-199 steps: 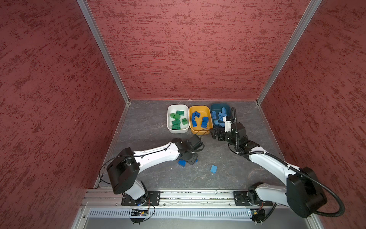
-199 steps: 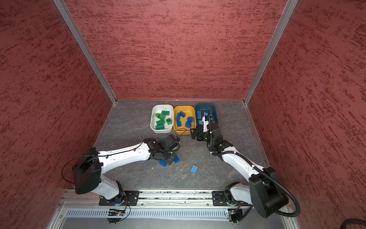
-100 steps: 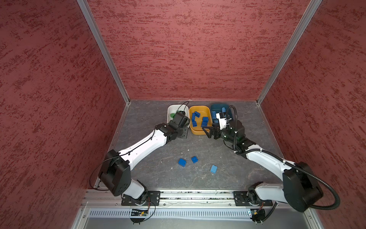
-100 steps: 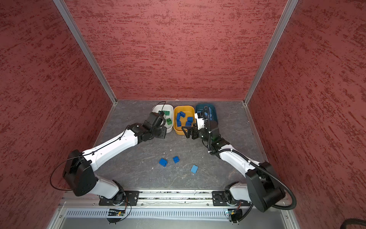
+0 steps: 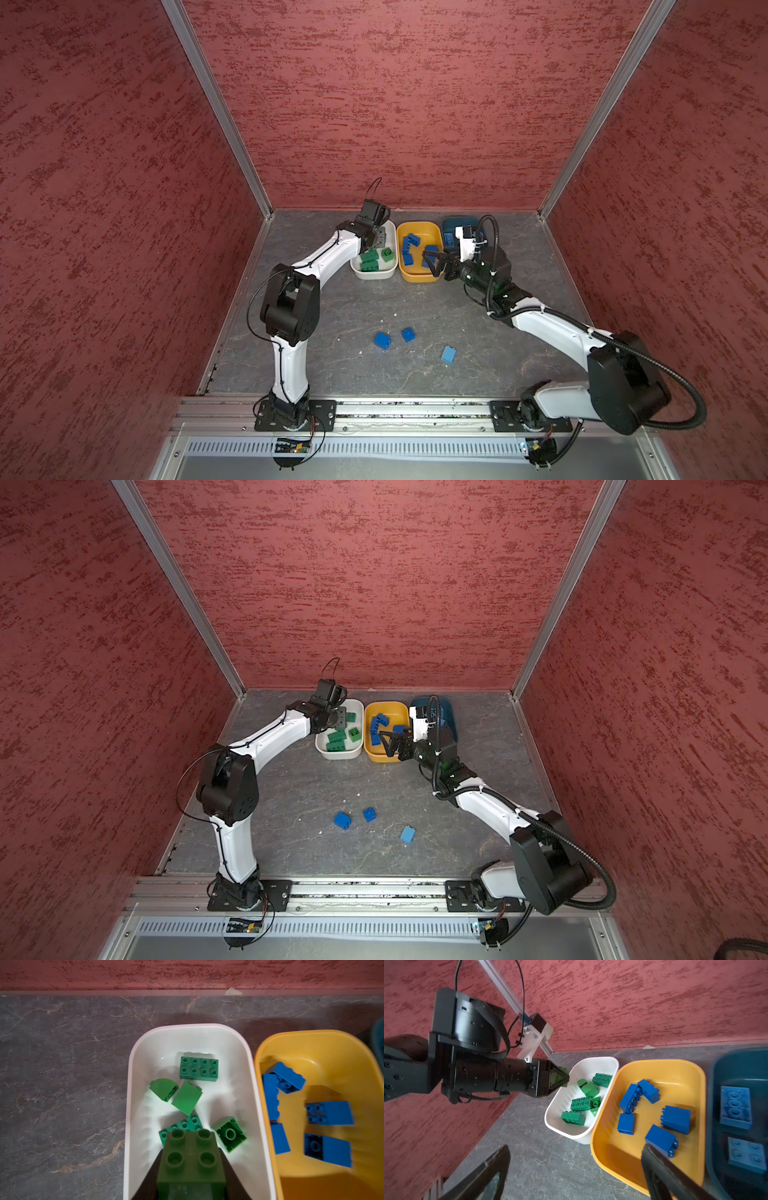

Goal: Sort the legos into containers by color
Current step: 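Carry the green brick with the left gripper and release into white bin, then lower the right gripper and grasp a dark blue 2x2 brick while the left gripper withdraws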

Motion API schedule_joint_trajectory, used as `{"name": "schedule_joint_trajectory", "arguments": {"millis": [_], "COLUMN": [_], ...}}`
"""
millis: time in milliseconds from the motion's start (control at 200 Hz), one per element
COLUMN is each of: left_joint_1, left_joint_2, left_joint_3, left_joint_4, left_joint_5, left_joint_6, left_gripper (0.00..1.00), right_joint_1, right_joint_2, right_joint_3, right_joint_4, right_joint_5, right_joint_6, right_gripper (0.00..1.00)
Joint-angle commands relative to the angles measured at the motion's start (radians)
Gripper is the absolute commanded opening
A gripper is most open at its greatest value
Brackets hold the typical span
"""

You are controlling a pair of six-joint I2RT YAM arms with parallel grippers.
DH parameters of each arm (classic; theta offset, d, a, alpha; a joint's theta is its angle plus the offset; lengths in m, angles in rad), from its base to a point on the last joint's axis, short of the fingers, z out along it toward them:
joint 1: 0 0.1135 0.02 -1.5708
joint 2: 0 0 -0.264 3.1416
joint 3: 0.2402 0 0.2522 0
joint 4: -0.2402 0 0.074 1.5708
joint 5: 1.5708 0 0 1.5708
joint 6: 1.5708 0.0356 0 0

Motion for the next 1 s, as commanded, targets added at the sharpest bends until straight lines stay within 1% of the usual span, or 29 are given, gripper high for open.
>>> {"name": "schedule_joint_trajectory", "arguments": {"millis": [0,80,155,240,341,446,531,591,681,756,847,912,997], "left_joint_1": [0.012,0.012,0.009,-0.002,-0.023,-0.06,-0.099,-0.118,-0.136,-0.143,-0.138,-0.125,-0.103], "left_joint_2": [0.039,0.037,0.003,-0.056,-0.124,-0.214,-0.293,-0.351,-0.448,-0.535,-0.634,-0.69,-0.752], "left_joint_3": [0.043,0.043,0.01,-0.042,-0.082,-0.149,-0.234,-0.295,-0.396,-0.484,-0.583,-0.634,-0.69], "left_joint_4": [-0.054,-0.062,-0.034,0.011,0.031,0.065,0.108,0.135,0.169,0.198,0.218,0.216,0.223], "left_joint_5": [-0.014,-0.022,0.008,0.039,0.045,0.04,-0.02,-0.059,-0.09,-0.12,-0.189,-0.243,-0.248], "left_joint_6": [0.027,0.022,0.019,0.031,0.031,0.031,0.033,0.032,0.003,-0.049,-0.123,-0.183,-0.234], "left_gripper": [0.4,0.52,0.62,0.7,0.82,0.91,0.97,1.0,0.99,1.0,1.0,0.99,0.99], "right_joint_1": [0.002,-0.01,-0.017,-0.022,-0.022,-0.014,0.033,0.073,0.145,0.214,0.307,0.372,0.435], "right_joint_2": [-0.057,-0.091,-0.121,-0.146,-0.165,-0.167,-0.158,-0.14,-0.108,-0.081,-0.031,0.012,0.079], "right_joint_3": [-0.024,-0.055,-0.093,-0.129,-0.154,-0.16,-0.138,-0.122,-0.105,-0.101,-0.082,-0.061,-0.032], "right_joint_4": [-0.027,-0.045,-0.048,-0.034,-0.042,-0.105,-0.223,-0.3,-0.384,-0.418,-0.467,-0.504,-0.538], "right_joint_5": [0.195,0.185,0.192,0.137,0.097,0.05,0.096,0.101,0.152,0.181,0.198,0.231,0.239], "right_joint_6": [0.071,0.069,0.077,0.063,0.057,0.024,-0.012,-0.048,-0.058,-0.083,-0.135,-0.159,-0.189], "right_gripper": [0.99,0.99,0.99,0.99,0.97,0.95,0.98,0.97,0.96,0.96,0.94,0.93,0.92]}}
